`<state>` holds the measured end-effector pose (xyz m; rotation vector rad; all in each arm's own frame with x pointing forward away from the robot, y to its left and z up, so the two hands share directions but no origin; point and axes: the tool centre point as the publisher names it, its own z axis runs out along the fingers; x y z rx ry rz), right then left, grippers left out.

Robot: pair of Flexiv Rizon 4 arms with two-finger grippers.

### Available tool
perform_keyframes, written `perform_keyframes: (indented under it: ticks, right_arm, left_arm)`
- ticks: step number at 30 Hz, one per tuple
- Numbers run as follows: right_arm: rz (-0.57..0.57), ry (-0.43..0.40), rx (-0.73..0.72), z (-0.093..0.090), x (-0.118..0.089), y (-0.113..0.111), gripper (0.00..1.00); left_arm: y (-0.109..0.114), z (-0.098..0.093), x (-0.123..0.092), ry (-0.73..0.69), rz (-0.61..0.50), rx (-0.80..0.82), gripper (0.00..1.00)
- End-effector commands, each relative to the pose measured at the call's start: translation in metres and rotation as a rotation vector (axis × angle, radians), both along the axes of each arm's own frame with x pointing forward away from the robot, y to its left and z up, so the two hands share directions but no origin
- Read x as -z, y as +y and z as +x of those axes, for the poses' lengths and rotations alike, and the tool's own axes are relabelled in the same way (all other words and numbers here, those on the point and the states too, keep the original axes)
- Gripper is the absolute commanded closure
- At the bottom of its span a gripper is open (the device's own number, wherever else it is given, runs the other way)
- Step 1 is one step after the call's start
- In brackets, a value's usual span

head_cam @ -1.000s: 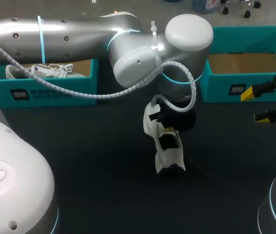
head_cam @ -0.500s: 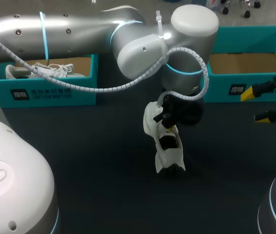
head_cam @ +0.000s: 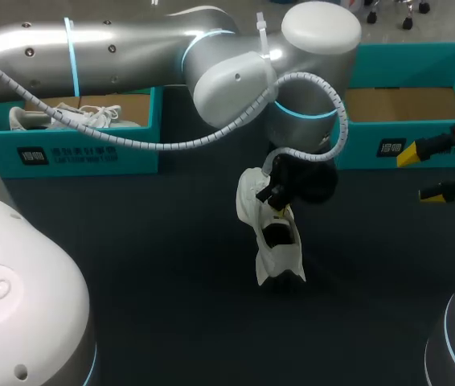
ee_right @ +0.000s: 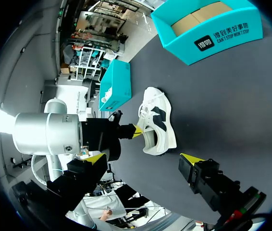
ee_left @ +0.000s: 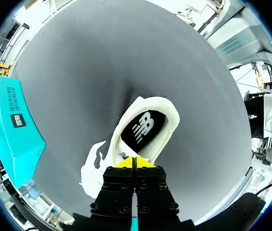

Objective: Take the shoe out of the shoebox, open the shoe tongue, remove and reinsert the insole, then place the shoe into the shoebox

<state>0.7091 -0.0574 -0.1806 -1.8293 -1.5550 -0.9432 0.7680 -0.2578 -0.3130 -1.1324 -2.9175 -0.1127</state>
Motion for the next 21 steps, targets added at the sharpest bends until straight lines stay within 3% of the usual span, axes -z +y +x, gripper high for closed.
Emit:
perform_keyframes:
  ticks: [1,2,14,21]
  right_arm:
    - [-0.001,0.001,0.000,0.000,0.000,0.000,0.00]
    - [-0.001,0.001,0.000,0.000,0.000,0.000,0.00]
    - [-0.001,0.001,0.000,0.000,0.000,0.000,0.00]
    - [-0.001,0.001,0.000,0.000,0.000,0.000,0.00]
  left_arm:
    - [0.003,-0.018,-0.002,-0.153,0.075,-0.713,1.00]
    - [0.004,-0.026,-0.001,-0.231,0.129,-0.899,1.00]
    - [0.004,-0.026,-0.001,-0.231,0.129,-0.899,1.00]
    - [0.004,-0.044,0.001,-0.194,-0.045,-0.864,1.00]
